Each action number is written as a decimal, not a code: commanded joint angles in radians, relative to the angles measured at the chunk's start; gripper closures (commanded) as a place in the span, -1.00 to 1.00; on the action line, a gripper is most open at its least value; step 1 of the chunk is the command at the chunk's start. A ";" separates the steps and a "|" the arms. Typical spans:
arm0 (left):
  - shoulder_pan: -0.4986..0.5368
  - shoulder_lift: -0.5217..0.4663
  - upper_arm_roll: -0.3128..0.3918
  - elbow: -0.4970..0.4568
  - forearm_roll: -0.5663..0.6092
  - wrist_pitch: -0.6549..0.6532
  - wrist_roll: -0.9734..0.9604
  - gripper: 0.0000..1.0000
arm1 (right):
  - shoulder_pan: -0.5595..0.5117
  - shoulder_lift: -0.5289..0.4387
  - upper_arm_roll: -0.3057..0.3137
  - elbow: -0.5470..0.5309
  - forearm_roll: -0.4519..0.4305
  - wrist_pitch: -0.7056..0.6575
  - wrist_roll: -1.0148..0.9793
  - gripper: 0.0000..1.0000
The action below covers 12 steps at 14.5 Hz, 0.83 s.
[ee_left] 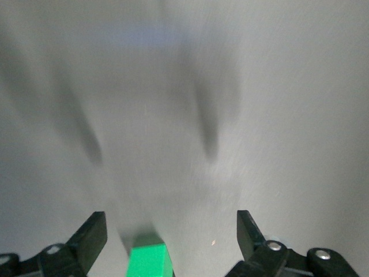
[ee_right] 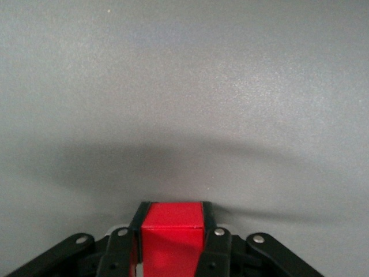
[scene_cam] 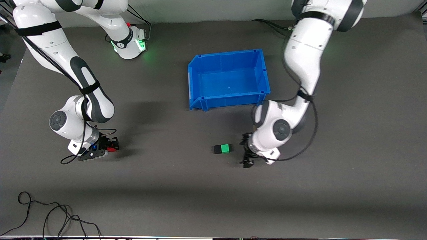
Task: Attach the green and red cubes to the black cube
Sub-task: 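Open the left gripper and withdraw it while the right gripper lifts the red cube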
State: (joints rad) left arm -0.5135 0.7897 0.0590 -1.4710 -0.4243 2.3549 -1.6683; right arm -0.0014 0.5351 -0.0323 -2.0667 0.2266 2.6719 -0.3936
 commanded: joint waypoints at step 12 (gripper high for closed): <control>0.368 -0.325 -0.002 -0.014 0.193 -0.601 1.006 -1.00 | 0.254 -0.009 0.006 0.085 0.162 0.003 0.996 1.00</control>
State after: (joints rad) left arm -0.1886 0.5144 0.0655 -1.4682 -0.2474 1.8000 -0.8073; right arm 0.1990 0.5245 -0.0175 -2.0146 0.3633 2.6725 0.4493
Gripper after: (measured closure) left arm 0.000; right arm 0.608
